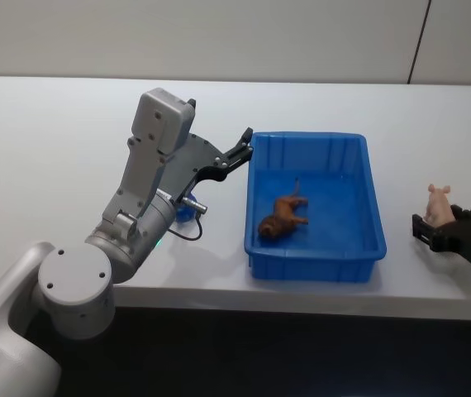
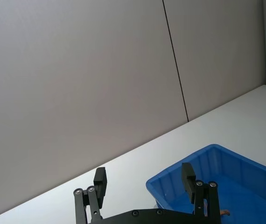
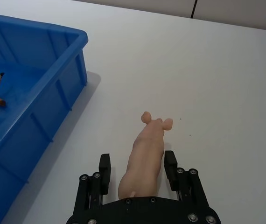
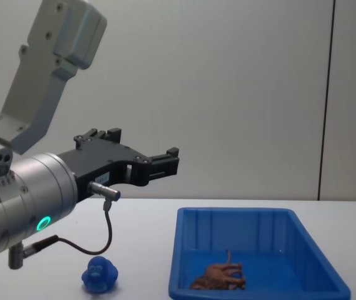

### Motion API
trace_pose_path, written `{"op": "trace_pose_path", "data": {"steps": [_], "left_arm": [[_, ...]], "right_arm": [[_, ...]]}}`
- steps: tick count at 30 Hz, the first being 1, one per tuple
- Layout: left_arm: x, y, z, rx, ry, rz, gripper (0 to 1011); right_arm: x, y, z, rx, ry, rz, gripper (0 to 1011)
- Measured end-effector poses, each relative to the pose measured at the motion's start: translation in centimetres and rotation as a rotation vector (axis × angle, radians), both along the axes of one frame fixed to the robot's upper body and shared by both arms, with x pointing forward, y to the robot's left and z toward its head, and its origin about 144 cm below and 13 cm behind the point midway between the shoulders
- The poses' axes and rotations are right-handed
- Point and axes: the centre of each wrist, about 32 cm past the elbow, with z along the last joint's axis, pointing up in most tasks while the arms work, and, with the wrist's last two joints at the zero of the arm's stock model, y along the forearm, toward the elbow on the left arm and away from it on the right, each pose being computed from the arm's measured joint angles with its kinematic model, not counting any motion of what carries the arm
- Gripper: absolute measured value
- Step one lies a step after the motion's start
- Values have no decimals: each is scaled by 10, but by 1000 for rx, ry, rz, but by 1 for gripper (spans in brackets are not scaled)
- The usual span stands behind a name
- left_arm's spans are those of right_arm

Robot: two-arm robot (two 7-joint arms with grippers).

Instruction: Pick up the two dolls from the table and place them into the box.

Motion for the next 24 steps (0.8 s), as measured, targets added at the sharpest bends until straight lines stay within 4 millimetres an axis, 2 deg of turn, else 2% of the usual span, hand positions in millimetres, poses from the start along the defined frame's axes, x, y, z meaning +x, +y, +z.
{"op": "trace_pose_path", "data": {"steps": [9, 13, 24], "left_arm": [[0, 0, 0, 0, 0, 0, 1001], [0, 0, 0, 0, 0, 0, 1002], [0, 0, 0, 0, 0, 0, 1001]], "right_arm": [[0, 1, 1, -5, -11, -9, 445], [0, 3, 4, -12, -42, -11, 366], [3, 11, 22, -20, -166, 6, 364]]}}
